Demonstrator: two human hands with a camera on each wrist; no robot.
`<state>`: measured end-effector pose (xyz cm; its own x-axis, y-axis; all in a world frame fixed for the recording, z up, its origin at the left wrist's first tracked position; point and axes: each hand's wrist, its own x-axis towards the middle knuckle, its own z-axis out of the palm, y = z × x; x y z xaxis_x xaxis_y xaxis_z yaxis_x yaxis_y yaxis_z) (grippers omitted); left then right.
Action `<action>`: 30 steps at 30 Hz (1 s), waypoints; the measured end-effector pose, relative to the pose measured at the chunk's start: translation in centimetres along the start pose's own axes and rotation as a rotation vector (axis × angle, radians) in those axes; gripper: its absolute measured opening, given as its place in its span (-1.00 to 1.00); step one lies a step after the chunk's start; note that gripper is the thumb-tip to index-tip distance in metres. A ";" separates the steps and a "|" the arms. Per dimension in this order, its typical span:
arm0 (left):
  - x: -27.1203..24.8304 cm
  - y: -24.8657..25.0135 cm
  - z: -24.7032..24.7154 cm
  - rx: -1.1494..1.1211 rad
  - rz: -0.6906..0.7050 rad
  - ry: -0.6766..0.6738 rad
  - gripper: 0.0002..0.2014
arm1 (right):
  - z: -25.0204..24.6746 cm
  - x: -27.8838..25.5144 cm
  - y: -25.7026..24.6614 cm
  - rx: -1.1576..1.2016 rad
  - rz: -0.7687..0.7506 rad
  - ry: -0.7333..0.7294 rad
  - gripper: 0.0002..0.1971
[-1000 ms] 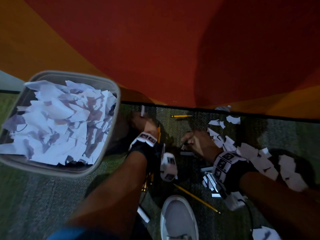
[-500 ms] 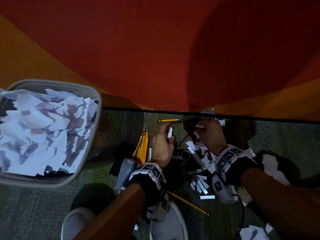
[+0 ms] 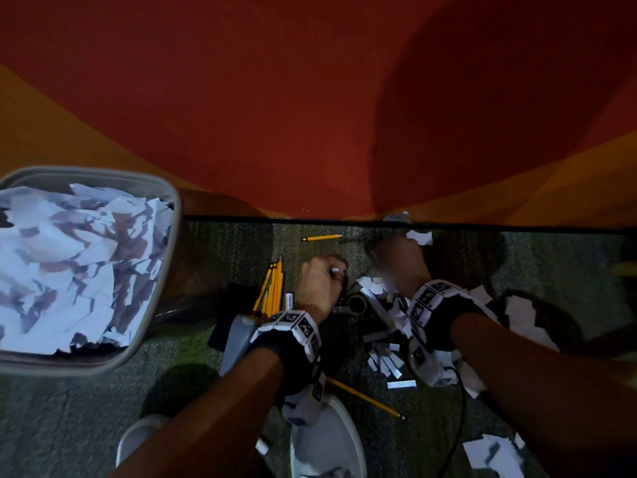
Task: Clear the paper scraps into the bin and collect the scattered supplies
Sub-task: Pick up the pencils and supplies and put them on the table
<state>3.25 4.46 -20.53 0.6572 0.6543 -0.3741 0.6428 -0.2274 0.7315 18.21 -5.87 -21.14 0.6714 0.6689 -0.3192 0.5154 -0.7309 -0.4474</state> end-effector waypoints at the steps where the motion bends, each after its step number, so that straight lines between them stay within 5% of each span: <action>1: 0.0 -0.1 0.0 0.031 0.004 -0.024 -0.80 | -0.2 0.1 0.0 0.005 0.015 -0.016 -0.79; 3: 0.1 0.2 0.2 0.099 0.032 -0.088 -0.83 | -0.6 0.0 0.0 0.039 0.028 -0.017 -0.71; 8: 0.5 1.8 1.8 0.325 0.196 -0.268 -0.61 | -2.5 -2.2 0.1 0.246 0.052 0.140 -0.91; 15: 0.5 3.5 3.5 0.499 0.207 -0.166 -0.87 | -3.0 -5.5 2.9 0.168 0.142 0.082 -0.90; 24: 0.5 2.2 3.1 0.219 0.066 -0.210 -0.87 | 0.7 -5.2 2.7 0.128 0.140 0.047 -0.73; 30: 0.4 1.2 1.4 0.166 0.059 -0.130 -0.94 | 0.7 -5.4 1.0 -0.032 0.000 0.028 -0.78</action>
<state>4.82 3.42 -20.59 0.7341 0.5399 -0.4119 0.6506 -0.3856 0.6542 14.69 -10.10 -20.48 0.6859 0.6652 -0.2951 0.5318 -0.7350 -0.4207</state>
